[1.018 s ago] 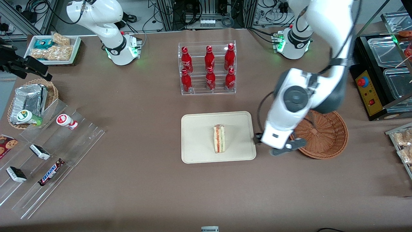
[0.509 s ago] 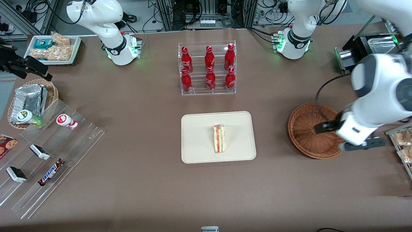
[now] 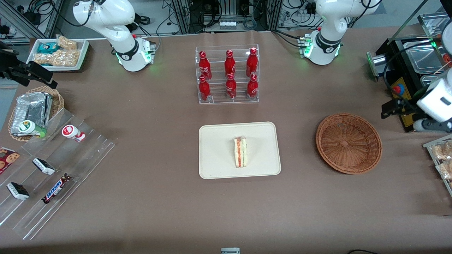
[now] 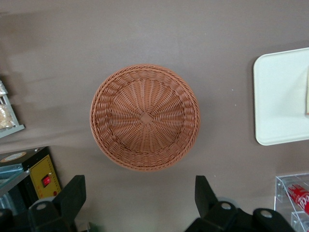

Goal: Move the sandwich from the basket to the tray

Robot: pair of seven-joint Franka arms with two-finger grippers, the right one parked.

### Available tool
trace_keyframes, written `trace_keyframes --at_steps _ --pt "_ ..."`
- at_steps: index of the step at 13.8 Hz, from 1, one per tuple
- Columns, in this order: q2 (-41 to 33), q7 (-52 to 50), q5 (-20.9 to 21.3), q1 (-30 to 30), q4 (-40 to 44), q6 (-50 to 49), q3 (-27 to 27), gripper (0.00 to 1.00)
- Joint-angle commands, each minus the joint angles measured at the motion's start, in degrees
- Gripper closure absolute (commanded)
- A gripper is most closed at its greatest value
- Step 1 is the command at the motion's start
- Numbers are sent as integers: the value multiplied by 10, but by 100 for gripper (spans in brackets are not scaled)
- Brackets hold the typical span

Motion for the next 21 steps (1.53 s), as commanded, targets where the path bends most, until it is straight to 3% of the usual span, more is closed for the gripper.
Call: trace_keyframes --at_steps 1,5,9,21 --pt "-26 13 -4 7 -10 -16 -8 0" --pt "-18 -2 -29 5 -1 -15 -7 0" --pt "-22 -43 -30 4 1 -17 -7 0" --pt "-17 -37 -28 2 3 -16 -8 0"
